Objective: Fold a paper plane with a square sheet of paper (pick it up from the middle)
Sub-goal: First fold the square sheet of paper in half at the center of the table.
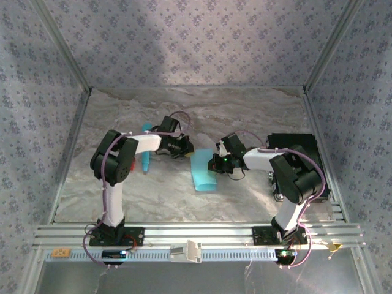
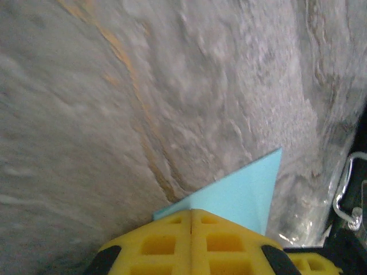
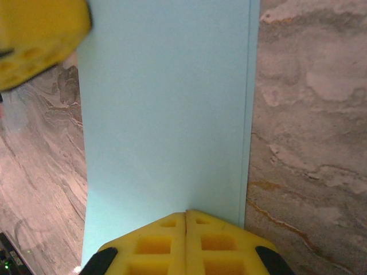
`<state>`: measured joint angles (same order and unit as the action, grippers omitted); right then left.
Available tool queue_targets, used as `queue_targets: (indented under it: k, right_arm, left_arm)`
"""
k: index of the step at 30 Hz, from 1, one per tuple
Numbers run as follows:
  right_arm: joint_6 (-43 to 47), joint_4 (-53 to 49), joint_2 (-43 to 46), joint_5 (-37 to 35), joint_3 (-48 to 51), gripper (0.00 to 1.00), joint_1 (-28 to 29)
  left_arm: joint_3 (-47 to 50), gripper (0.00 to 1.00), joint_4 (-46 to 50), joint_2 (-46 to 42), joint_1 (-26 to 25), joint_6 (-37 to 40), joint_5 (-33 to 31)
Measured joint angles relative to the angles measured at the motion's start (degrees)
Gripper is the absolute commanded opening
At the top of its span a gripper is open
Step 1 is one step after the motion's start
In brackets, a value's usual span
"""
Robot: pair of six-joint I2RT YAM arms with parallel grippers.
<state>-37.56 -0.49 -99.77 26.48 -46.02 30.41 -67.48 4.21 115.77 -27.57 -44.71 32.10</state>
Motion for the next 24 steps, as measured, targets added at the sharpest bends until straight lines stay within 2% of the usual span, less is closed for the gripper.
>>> queue_targets:
  k: [10,16,24]
  right_arm:
    - [1.2,-0.3,0.0,-0.1,-0.2,0.0,0.0]
    - [1.2,-0.2,0.0,-0.1,-0.2,0.0,0.0]
    - [1.2,-0.2,0.0,-0.2,-0.2,0.0,0.1]
  left_arm:
    - [-1.6,0.0,0.9,0.6,0.2,-2.6,-2.2]
    - [-4.4,0.0,3.8,0.7,0.5,-2.5,-6.3]
    - [-5.9,0.0,5.1,-1.2,-1.0,-2.5,-6.1]
